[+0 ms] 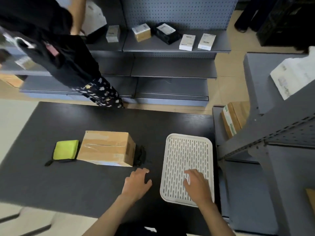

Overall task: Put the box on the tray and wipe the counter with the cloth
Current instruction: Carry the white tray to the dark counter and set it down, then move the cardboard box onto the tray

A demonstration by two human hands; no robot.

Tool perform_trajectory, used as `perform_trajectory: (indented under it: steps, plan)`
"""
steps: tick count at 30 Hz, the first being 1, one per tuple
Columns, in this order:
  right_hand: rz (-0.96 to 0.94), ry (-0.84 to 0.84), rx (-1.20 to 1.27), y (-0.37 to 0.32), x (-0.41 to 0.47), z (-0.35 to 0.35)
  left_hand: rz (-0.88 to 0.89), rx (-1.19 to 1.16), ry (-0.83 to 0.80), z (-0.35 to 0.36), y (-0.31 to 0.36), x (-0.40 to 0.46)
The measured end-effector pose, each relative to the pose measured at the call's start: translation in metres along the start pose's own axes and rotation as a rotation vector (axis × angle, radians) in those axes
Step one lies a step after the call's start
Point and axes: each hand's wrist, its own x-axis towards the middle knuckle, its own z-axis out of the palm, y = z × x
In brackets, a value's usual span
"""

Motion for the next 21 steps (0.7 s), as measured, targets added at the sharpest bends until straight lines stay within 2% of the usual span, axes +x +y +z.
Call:
perform_trajectory:
  steps: [4, 12, 21]
  plan:
    - [-0.110, -0.029, -0.121, -0.050, 0.003, 0.014, -0.029, 0.144, 0.056, -0.016, -0.046, -0.019]
    - [-0.216, -0.037, -0.173, -0.155, 0.011, 0.045, -0.072, 0.165, 0.135, -0.055, -0.144, -0.045]
    - [-0.200, 0.134, -0.219, -0.245, 0.016, 0.050, -0.054, 0.200, 0.326, -0.127, -0.240, -0.036]
